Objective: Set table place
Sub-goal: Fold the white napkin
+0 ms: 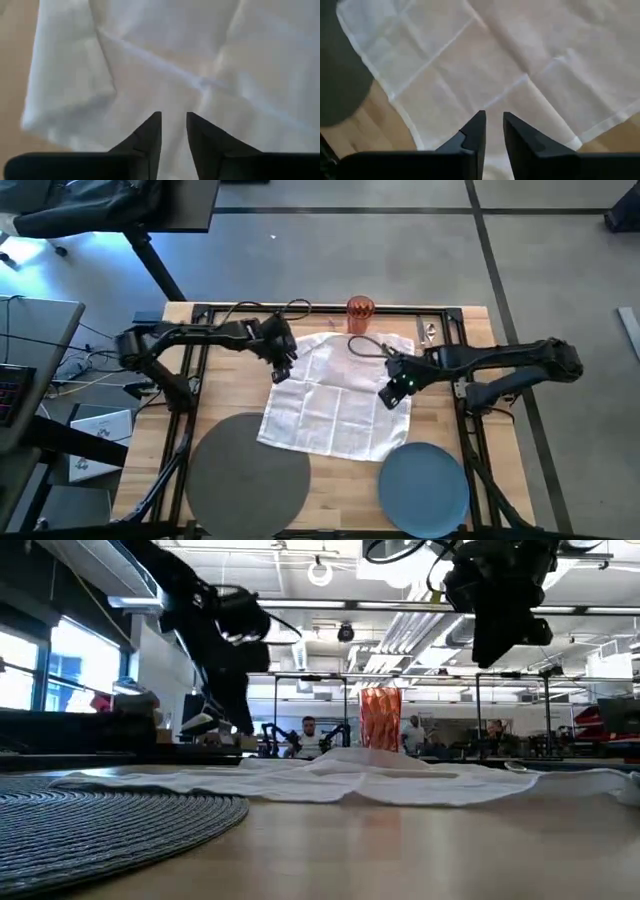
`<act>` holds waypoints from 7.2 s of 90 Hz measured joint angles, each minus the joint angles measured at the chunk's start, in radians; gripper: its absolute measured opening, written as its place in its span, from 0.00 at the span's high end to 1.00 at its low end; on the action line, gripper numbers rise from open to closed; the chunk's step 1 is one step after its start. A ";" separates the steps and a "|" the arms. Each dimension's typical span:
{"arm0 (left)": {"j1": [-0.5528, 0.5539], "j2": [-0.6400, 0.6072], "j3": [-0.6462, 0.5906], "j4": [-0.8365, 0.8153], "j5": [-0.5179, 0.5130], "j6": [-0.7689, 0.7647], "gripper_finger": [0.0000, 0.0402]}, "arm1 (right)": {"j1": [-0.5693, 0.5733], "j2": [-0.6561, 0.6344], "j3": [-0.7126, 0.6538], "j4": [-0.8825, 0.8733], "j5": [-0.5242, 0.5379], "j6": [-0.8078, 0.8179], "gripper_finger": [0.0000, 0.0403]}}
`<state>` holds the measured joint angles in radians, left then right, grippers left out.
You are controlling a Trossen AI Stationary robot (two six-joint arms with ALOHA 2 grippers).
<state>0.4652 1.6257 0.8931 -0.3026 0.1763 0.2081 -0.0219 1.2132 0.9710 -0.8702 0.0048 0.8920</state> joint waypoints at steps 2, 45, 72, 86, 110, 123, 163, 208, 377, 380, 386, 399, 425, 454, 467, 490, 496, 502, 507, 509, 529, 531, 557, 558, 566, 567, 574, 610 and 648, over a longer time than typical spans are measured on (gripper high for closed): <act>0.001 0.013 0.001 0.017 -0.013 0.011 0.80 | -0.001 -0.001 0.000 0.000 -0.002 0.008 0.86; 0.041 0.143 0.001 0.144 -0.167 0.032 0.81 | 0.036 -0.005 0.000 0.011 -0.047 0.095 0.86; 0.044 0.142 0.000 0.124 -0.142 -0.021 0.97 | 0.038 -0.005 0.000 0.005 -0.044 0.075 0.86; 0.044 0.051 0.000 0.097 -0.155 0.004 0.99 | 0.038 -0.005 0.000 -0.004 -0.039 0.068 0.86; 0.061 -0.005 0.001 0.001 -0.088 0.004 0.99 | 0.033 -0.004 0.000 -0.002 0.027 0.050 0.86; 0.066 0.078 0.000 -0.025 -0.031 0.010 0.94 | 0.022 -0.003 0.000 -0.001 0.046 0.050 0.86; 0.065 0.059 0.000 -0.024 -0.020 -0.051 0.68 | 0.006 -0.002 0.000 -0.025 0.070 -0.065 0.86; 0.004 0.084 0.001 0.020 -0.134 -0.148 0.73 | -0.232 -0.001 0.000 -0.040 0.034 -0.507 0.86; -0.079 -0.024 0.000 -0.055 -0.346 -0.174 0.99 | -0.258 -0.002 0.000 -0.062 0.001 -0.439 0.86; -0.079 -0.040 0.000 -0.057 -0.344 -0.178 0.99 | -0.270 -0.002 0.000 -0.062 -0.003 -0.433 0.86; -0.079 -0.080 0.000 -0.065 -0.323 -0.194 1.00 | -0.315 -0.002 -0.008 -0.068 -0.005 -0.421 0.86; -0.080 -0.174 0.000 -0.082 -0.229 -0.241 1.00 | -0.500 -0.002 -0.036 -0.063 -0.062 -0.523 0.82; -0.082 -0.314 0.001 -0.108 -0.053 -0.326 1.00 | -0.754 0.151 -0.069 0.024 -0.123 -0.758 0.60; -0.090 -0.324 0.001 -0.186 -0.025 -0.400 1.00 | -0.844 0.380 -0.069 0.174 -0.112 -0.880 0.46; -0.094 -0.324 0.001 -0.202 -0.028 -0.431 1.00 | -0.853 0.398 -0.069 0.214 -0.095 -0.955 0.49; -0.094 -0.324 0.001 -0.206 -0.029 -0.468 1.00 | -0.853 0.390 -0.057 0.155 -0.086 -1.100 0.52; -0.094 -0.324 0.001 -0.209 -0.029 -0.472 1.00 | -0.847 0.383 -0.030 0.115 -0.085 -1.137 0.52; -0.094 -0.324 0.001 -0.210 -0.029 -0.477 1.00 | -0.843 0.374 -0.005 0.097 -0.082 -1.161 0.52; -0.094 -0.324 0.001 -0.209 -0.031 -0.477 1.00 | -0.841 0.374 0.004 0.118 -0.068 -1.177 0.52; -0.094 -0.324 0.001 -0.210 -0.031 -0.477 1.00 | -0.842 0.374 0.004 0.128 -0.066 -1.194 0.52; -0.093 -0.324 0.001 -0.209 -0.033 -0.479 1.00 | -0.842 0.421 0.003 0.146 -0.070 -1.410 0.52; -0.093 -0.324 0.001 -0.209 -0.033 -0.479 1.00 | -0.842 0.426 0.003 0.147 -0.070 -1.436 0.52; -0.093 -0.324 0.001 -0.224 -0.038 -0.487 1.00 | -0.842 0.503 0.002 0.158 -0.058 -1.599 0.64; -0.093 -0.324 0.001 -0.225 -0.038 -0.487 1.00 | -0.842 0.505 0.002 0.156 -0.058 -1.603 0.65; -0.093 -0.324 0.001 -0.224 -0.047 -0.487 1.00 | -0.841 0.509 0.002 0.155 -0.051 -1.630 0.73; -0.093 -0.324 0.001 -0.224 -0.048 -0.488 1.00 | -0.840 0.509 0.002 0.156 -0.049 -1.631 0.74; -0.093 -0.324 0.001 -0.224 -0.064 -0.500 1.00 | -0.839 0.509 0.002 0.161 -0.037 -1.631 0.86; -0.061 -0.384 0.001 -0.109 -0.243 -0.520 1.00 | -0.821 0.256 0.073 -0.099 0.094 -1.294 1.00; -0.039 -0.548 0.001 -0.236 -0.087 -0.381 1.00 | -0.461 -0.036 0.076 -0.369 0.066 -0.896 1.00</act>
<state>0.4266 1.0780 0.8940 -0.5387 0.0889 -0.1726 -0.4825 1.1775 1.0470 -1.2391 0.0712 -0.0038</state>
